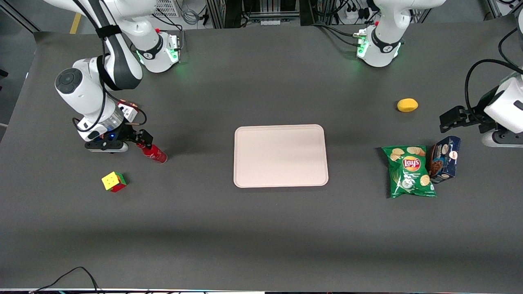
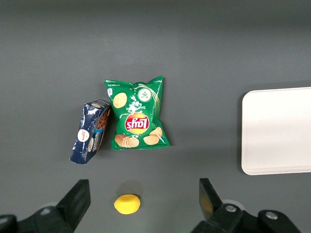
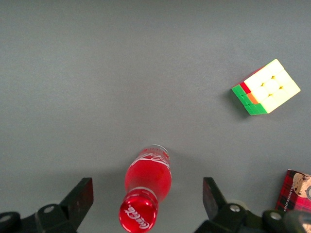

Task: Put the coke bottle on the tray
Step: 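Lower the right gripper and close it around the bottle's middle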

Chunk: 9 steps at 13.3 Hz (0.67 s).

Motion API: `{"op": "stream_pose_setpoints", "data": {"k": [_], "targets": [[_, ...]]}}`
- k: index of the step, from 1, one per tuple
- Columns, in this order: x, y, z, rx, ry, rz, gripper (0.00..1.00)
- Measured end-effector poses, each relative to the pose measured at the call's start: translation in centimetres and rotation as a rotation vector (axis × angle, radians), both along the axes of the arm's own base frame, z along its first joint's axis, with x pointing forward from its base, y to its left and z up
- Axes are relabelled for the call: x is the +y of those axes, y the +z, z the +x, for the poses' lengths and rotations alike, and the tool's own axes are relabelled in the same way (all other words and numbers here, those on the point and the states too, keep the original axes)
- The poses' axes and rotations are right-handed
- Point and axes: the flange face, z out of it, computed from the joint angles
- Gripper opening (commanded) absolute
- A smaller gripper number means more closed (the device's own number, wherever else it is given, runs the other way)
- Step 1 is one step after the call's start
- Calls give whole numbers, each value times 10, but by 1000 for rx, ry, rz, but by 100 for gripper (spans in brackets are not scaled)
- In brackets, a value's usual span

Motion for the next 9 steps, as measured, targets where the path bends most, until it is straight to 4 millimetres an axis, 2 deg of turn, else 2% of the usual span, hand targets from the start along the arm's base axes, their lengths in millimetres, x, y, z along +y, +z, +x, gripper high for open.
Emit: {"op": "stream_pose_setpoints", "data": {"k": [5,6,7,8,9], "targets": [[0,-5,0,9,0,-1,100],[0,-5,0,11,-4,3,92],[0,-6,0,13,-8,7,77],[1,-6,0,13,-9,9,56],[2,-6,0,13,-7,9,43]]}}
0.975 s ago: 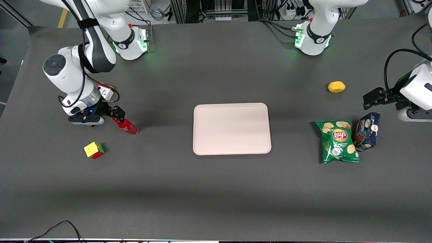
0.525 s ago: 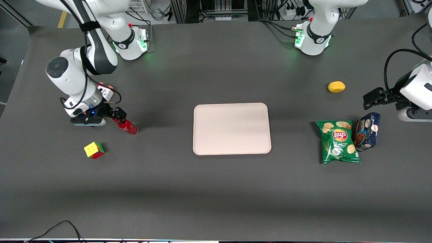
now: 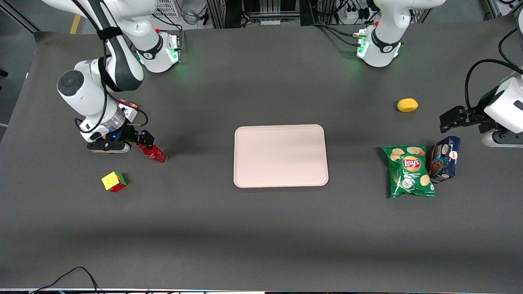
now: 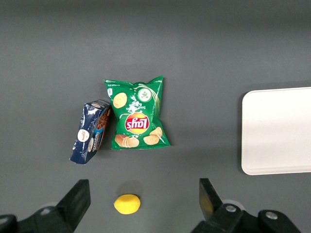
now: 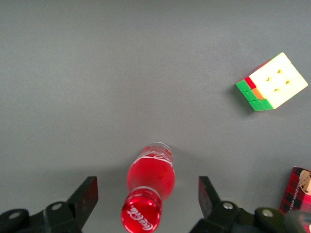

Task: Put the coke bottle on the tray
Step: 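Lower the right gripper and close it around the bottle's middle, then lift the bottle and carry it toward the white tray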

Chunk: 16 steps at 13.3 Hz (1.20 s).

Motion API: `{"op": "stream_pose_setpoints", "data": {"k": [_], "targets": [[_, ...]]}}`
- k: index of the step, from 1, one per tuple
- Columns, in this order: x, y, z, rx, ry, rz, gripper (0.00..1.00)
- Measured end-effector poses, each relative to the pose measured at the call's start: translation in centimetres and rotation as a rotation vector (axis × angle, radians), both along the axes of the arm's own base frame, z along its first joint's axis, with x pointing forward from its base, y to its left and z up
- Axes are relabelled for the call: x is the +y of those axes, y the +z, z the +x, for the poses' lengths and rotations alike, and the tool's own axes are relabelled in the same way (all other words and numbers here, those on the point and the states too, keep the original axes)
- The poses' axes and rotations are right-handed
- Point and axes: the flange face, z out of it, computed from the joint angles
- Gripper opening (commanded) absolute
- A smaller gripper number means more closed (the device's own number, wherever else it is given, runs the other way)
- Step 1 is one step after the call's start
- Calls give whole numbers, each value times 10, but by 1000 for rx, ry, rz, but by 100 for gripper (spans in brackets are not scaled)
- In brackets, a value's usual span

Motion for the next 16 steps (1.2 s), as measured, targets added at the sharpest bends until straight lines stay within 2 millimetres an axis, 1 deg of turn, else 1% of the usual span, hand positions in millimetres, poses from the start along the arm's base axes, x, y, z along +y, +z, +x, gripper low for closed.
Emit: {"op": "stream_pose_setpoints", "data": {"k": [1,3,4,5,11,12,13,15,16], "targets": [[2,0,0,0,3,0,39],[5,0,-1,4,11,0,25],[9,-1,-2,5,17,0,17],[12,-1,-2,5,24,-1,0],[15,0,-2,5,32,0,0],[15,3,-1,13,35,-1,0],[17,9,2,35,39,-3,0],[22,53,19,104,49,-9,0],[25,82,27,123,54,-10,0]]}}
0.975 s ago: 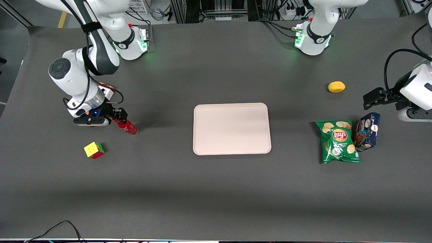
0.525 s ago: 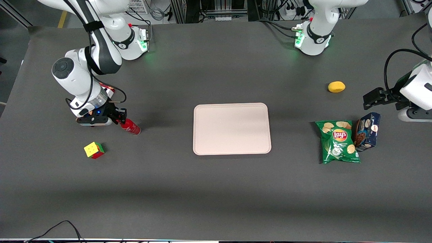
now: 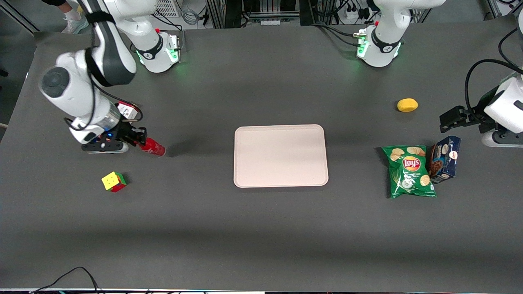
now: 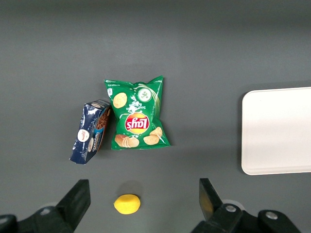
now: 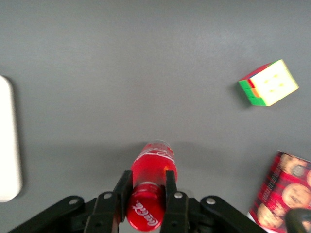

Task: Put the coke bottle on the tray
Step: 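Lift the bottle and carry it toward the white tray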

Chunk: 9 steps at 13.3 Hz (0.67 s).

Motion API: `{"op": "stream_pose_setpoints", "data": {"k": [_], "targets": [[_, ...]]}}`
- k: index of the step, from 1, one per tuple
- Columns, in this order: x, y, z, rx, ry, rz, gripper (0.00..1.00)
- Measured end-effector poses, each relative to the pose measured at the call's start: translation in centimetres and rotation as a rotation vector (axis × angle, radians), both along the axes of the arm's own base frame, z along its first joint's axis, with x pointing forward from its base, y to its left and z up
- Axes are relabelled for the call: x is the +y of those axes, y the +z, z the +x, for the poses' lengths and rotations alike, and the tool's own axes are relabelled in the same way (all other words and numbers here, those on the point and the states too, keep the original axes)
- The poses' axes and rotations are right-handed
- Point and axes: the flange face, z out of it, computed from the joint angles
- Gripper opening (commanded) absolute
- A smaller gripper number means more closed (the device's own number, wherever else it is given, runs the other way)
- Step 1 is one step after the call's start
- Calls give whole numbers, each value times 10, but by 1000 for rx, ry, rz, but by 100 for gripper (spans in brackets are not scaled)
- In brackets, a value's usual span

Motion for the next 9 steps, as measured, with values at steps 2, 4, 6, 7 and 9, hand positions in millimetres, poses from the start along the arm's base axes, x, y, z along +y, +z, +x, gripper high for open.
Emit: {"op": "stream_pose_setpoints", "data": {"k": [2,4,6,7,9], "targets": [[5,70,10,23,12,-1,0],[16,146,8,32,40,0,0],[29,201,-1,32,65,12,0],[32,214,-3,29,70,23,0],[40,215,-3,34,83,32,0]]}}
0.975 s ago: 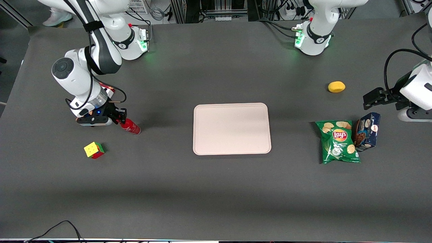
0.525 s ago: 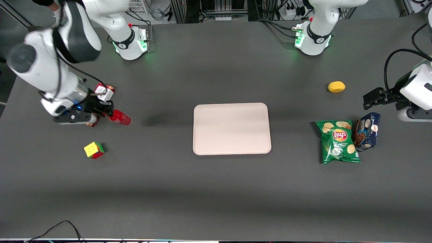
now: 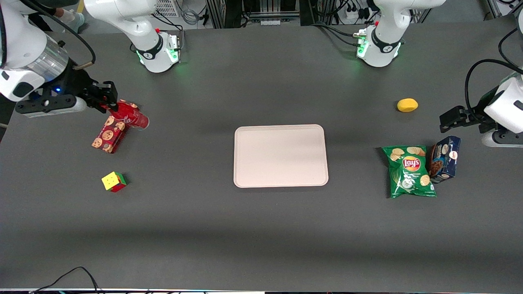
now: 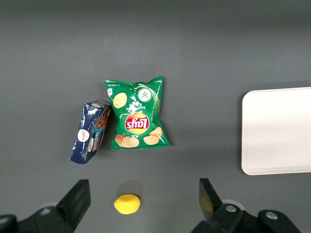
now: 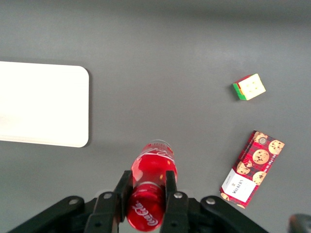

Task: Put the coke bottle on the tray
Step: 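Lift the bottle and carry it toward the white tray, then lower the bottle onto the tray and open the right gripper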

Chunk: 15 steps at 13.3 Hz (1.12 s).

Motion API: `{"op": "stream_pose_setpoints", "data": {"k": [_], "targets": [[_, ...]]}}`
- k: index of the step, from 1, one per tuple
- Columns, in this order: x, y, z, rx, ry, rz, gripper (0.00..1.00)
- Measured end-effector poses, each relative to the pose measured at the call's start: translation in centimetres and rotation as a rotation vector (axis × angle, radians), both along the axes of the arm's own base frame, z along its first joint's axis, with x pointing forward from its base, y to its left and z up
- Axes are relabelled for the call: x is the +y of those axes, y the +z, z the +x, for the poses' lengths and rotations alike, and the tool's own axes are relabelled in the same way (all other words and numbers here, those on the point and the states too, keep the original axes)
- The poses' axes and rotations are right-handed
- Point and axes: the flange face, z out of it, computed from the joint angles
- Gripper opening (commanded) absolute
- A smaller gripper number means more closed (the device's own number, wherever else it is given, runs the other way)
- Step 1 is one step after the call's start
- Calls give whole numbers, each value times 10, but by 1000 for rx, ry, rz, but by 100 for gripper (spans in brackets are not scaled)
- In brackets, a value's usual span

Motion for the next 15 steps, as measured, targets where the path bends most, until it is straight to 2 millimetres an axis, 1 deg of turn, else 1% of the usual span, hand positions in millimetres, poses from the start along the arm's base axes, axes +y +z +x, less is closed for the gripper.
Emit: {"op": "stream_pose_setpoints", "data": {"k": [1,2,5,6,8,10,11,13,15], "targets": [[14,-3,-1,4,10,2,0],[36,-5,-4,1,4,5,0],[122,-9,-23,-30,-69,25,0],[154,-14,-33,-38,-95,36,0],[208,-30,-48,-40,-151,55,0],[250,-55,-53,-48,-176,65,0],[265,-71,-51,-55,-181,65,0],[286,-114,-37,-77,-174,46,0],[300,-164,-22,-102,-176,-5,0]]}}
